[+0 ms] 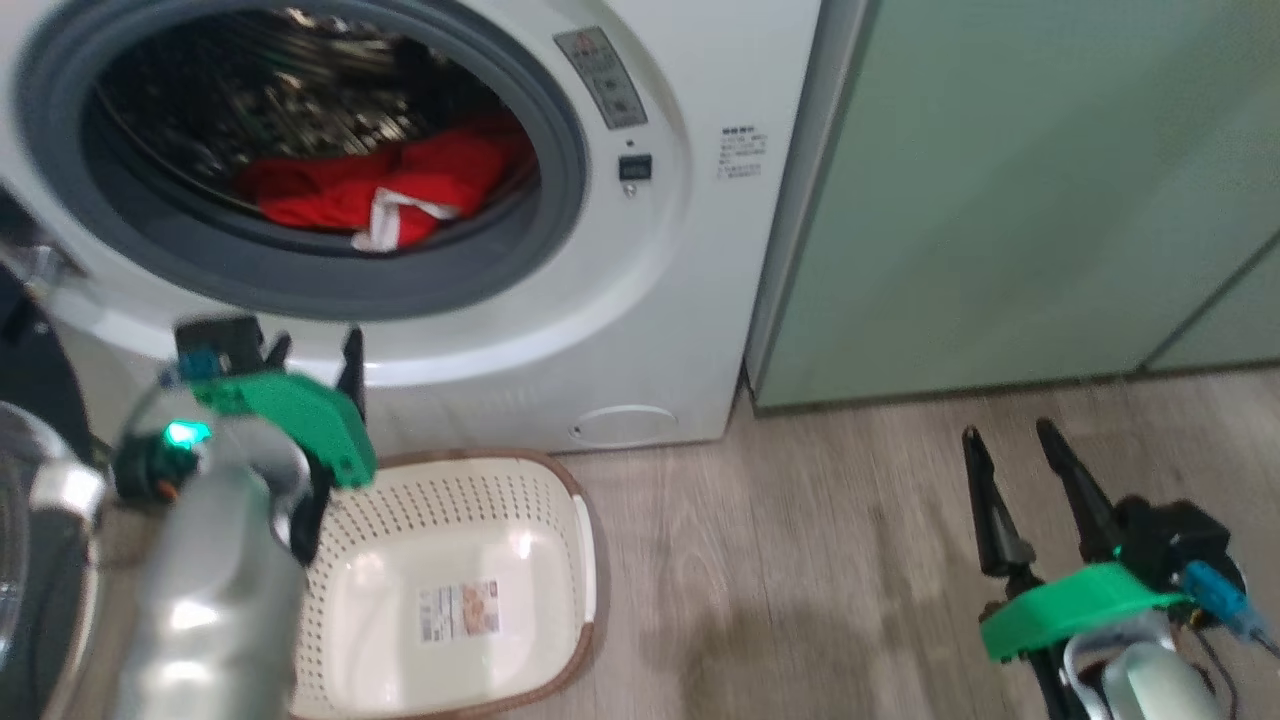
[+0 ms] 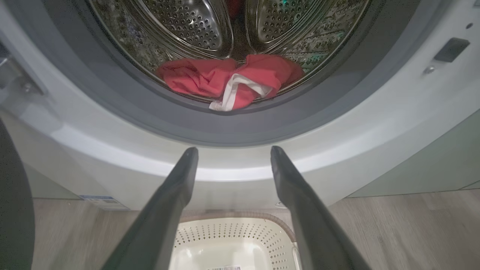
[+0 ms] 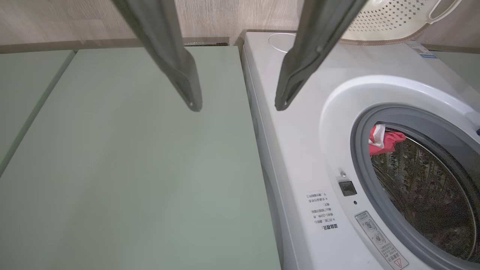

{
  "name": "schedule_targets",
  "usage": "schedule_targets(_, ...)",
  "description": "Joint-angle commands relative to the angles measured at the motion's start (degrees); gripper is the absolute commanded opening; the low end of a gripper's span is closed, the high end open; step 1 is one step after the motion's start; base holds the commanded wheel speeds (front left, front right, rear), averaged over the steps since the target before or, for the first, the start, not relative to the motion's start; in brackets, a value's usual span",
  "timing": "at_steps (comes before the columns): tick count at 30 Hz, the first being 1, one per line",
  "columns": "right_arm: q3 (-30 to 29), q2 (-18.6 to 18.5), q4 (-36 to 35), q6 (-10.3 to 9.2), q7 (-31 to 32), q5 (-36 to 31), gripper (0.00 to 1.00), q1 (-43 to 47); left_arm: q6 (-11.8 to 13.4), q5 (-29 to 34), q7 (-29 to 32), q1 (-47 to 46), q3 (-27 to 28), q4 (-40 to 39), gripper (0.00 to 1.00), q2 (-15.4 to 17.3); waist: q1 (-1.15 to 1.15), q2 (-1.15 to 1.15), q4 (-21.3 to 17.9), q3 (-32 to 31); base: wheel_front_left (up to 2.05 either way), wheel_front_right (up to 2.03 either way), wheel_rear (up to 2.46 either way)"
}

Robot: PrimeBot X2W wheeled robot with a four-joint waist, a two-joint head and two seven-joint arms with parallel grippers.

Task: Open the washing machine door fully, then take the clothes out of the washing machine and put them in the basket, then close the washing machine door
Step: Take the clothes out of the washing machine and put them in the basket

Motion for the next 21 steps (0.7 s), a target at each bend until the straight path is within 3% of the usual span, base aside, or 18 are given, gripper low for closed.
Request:
schedule_targets(1, 1.36, -0.64, -1.90, 0.37, -0.54, 0.36, 1.00, -2.64, 0.55, -0.30, 1.01, -3.87, 1.58, -0.90, 1.00, 2.38, 0.00, 0.00, -1.44, 2.69, 0.00, 0.00, 0.00)
schedule_targets(6, 1.32, -0.22, -2.44, 0.37, -0.54, 0.54, 1.00, -5.71, 1.53, -0.48, 8.08, -15.12, 0.93, 1.17, 1.00, 4.27, 0.00, 0.00, -3.76, 9.53, 0.00, 0.00, 0.00)
schedule_targets(21, 1.86, 0.74, -3.34, 0.37, -0.54, 1.30, 1.00, -11.64, 5.20, 0.11, 17.81, -36.39, -0.06, 7.50, 1.00, 9.89, 0.00, 0.00, -7.87, 21.74, 0.00, 0.00, 0.00)
